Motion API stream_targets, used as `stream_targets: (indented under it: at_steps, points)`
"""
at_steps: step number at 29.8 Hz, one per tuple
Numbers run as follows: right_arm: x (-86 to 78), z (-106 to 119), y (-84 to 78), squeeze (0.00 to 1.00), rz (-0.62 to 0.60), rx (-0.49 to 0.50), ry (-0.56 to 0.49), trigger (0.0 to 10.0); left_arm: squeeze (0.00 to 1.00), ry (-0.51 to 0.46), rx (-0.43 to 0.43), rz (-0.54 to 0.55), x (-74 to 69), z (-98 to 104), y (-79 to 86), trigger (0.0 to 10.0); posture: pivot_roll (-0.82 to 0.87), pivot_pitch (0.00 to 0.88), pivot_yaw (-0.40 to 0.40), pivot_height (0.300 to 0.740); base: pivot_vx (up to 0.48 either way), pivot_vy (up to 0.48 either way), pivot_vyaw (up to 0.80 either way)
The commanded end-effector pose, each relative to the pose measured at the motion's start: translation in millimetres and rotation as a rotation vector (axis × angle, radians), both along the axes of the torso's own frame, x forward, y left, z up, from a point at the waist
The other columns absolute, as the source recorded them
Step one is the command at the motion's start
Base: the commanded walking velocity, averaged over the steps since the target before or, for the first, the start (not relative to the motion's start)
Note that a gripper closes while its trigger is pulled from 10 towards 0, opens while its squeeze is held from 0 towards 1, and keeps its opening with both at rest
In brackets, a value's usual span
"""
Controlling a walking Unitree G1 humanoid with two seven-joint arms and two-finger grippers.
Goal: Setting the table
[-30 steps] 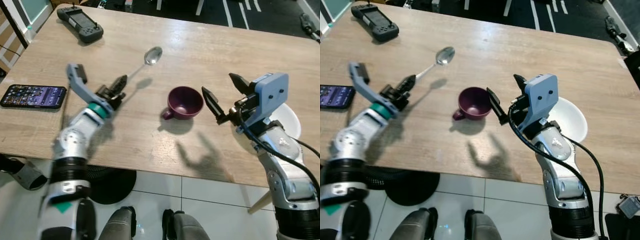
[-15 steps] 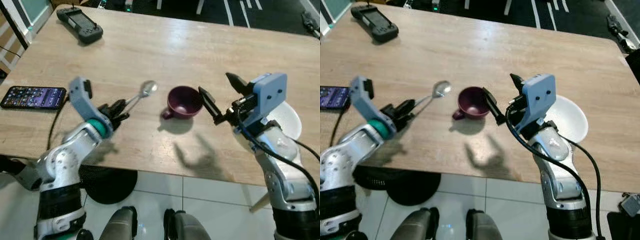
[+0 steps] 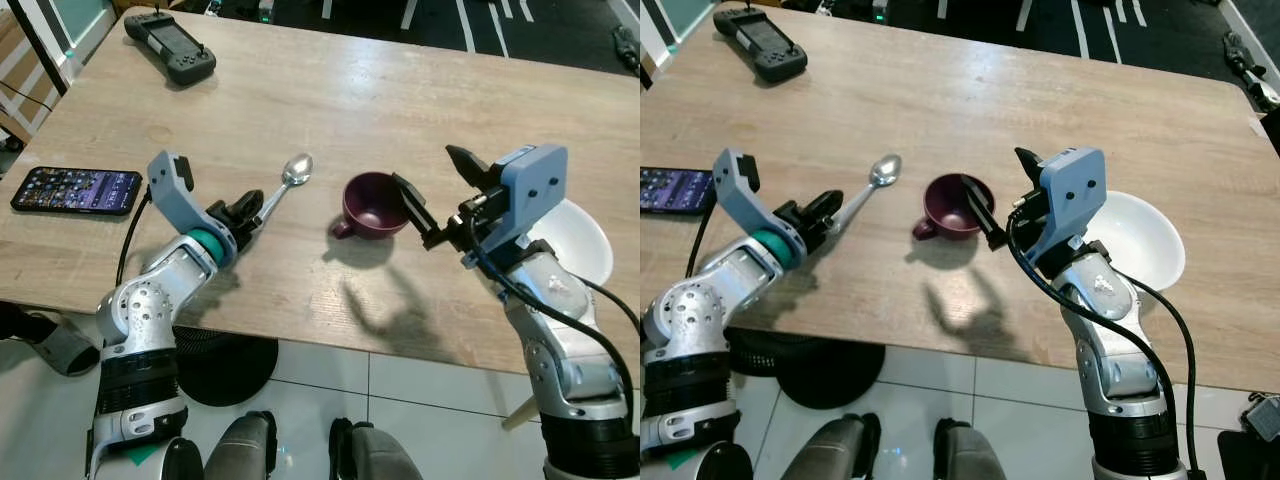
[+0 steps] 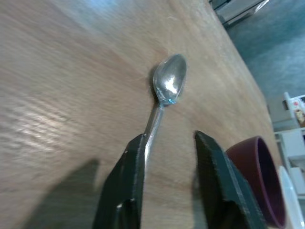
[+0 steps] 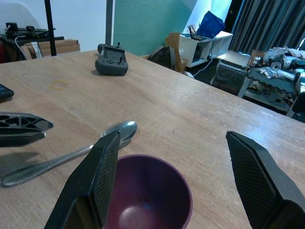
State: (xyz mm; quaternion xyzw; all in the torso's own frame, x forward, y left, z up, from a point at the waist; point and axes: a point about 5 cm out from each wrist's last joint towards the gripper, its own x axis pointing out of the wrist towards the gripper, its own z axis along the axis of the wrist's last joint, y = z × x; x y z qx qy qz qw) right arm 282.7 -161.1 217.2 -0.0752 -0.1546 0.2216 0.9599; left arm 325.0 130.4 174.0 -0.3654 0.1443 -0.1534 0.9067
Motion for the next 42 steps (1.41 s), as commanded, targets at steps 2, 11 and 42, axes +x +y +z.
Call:
stream_targets:
  at_steps: [2,11,42]
  points:
    - [-0.8,-1,-1.8,0.0,-0.009,0.01,0.003,10.0,1.0,0.003,-0.041,-0.11,-9.6,1,-13.6,10.0,0.07,0.092,0.024,0.74,0.0,0.0,0.0]
    - [-0.8,-1,-1.6,0.0,-0.009,0.013,0.002,10.0,0.0,-0.125,0.044,-0.372,-45.0,17,-11.1,10.0,0.09,0.099,0.019,0.74,0.0,0.0,0.0]
    - [-17.6,4,-39.2,0.0,0.031,-0.082,0.113,10.0,0.0,-0.387,0.919,-0.097,49.3,36,-1.2,10.0,0.06,0.123,0.022,0.74,0.0,0.0,0.0]
